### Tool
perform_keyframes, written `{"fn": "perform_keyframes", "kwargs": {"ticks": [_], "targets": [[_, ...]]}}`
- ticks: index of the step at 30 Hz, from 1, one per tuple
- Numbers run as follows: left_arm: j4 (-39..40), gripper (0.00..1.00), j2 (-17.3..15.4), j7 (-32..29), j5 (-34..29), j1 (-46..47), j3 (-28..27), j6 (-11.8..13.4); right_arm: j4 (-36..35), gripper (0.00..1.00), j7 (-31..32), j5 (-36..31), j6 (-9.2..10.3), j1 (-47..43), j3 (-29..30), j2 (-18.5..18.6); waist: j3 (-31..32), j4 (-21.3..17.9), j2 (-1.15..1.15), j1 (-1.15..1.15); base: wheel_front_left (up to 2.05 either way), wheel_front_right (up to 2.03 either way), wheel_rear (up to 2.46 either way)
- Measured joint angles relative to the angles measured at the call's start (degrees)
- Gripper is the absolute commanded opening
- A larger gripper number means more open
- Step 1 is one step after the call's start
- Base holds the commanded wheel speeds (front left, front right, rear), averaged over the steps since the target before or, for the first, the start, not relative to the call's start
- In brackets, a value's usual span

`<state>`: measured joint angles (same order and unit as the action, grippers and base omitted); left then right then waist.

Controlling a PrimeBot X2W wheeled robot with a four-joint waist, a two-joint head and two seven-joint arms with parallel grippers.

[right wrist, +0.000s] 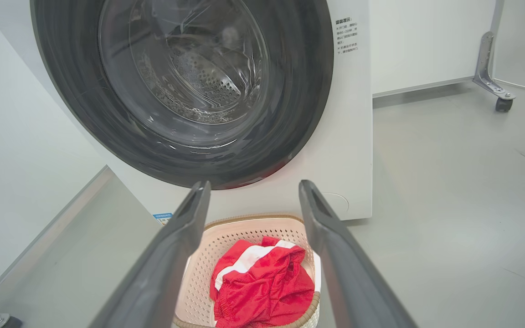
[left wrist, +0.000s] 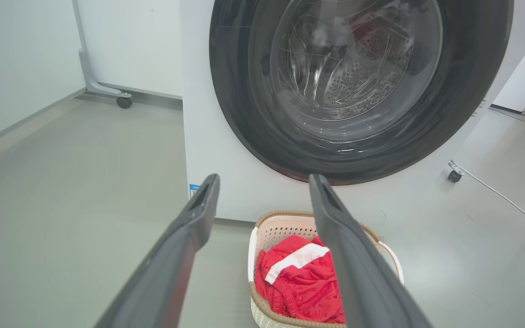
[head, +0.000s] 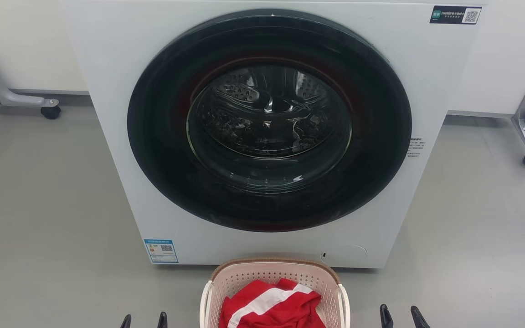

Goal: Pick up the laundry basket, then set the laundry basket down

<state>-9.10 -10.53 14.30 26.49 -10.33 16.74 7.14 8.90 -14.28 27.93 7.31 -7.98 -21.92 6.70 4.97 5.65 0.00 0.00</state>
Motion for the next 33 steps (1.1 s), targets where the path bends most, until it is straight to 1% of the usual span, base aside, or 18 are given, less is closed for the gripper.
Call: {"fn": "perform_keyframes", "kwargs": {"ticks": [3, 12, 16, 31, 32, 33], "targets": [[1.35, 1.00, 0.59, 0.00, -2.01, -1.26, -1.31, 0.00, -1.45, 1.00, -0.01, -2.13, 0.00, -1.03, 1.14, -0.49, -0.11, -0.30, 0.00, 0.00, 0.00, 0.00, 0.00], [3.71, 1.00, 1.72, 0.00, -3.53, -1.90, -2.97, 0.00, -3.74, 1.00, -0.01, -4.55, 0.00, -1.40, 2.53, -1.37, -0.38, -0.77, 0.00, 0.00, 0.00, 0.00, 0.00], [4.59, 1.00, 2.02, 0.00, -5.11, -2.00, -3.42, 0.00, -4.68, 1.00, 0.00, -5.84, 0.00, -1.98, 3.23, -1.82, -0.45, -0.92, 0.01, 0.00, 0.00, 0.00, 0.00], [6.37, 1.00, 2.83, 0.00, -6.52, -3.05, -4.65, 0.00, -6.45, 1.00, -0.01, -7.38, 0.00, -2.02, 4.56, -2.64, -0.69, -0.93, 0.01, 0.00, 0.00, 0.00, 0.00], [6.16, 0.00, 2.91, -0.01, -6.47, -3.05, -4.63, -0.01, -6.25, 0.00, 0.05, -7.35, 0.00, -2.03, 4.55, -2.67, -0.71, -0.93, 0.01, 0.00, 0.00, 0.00, 0.00], [5.53, 0.00, 2.99, -0.08, -6.42, -3.10, -4.56, -0.05, -5.68, 0.00, 0.09, -7.30, -0.01, -2.10, 4.49, -2.68, -0.71, -0.93, 0.01, 0.00, 0.00, 0.00, 0.00]]}}
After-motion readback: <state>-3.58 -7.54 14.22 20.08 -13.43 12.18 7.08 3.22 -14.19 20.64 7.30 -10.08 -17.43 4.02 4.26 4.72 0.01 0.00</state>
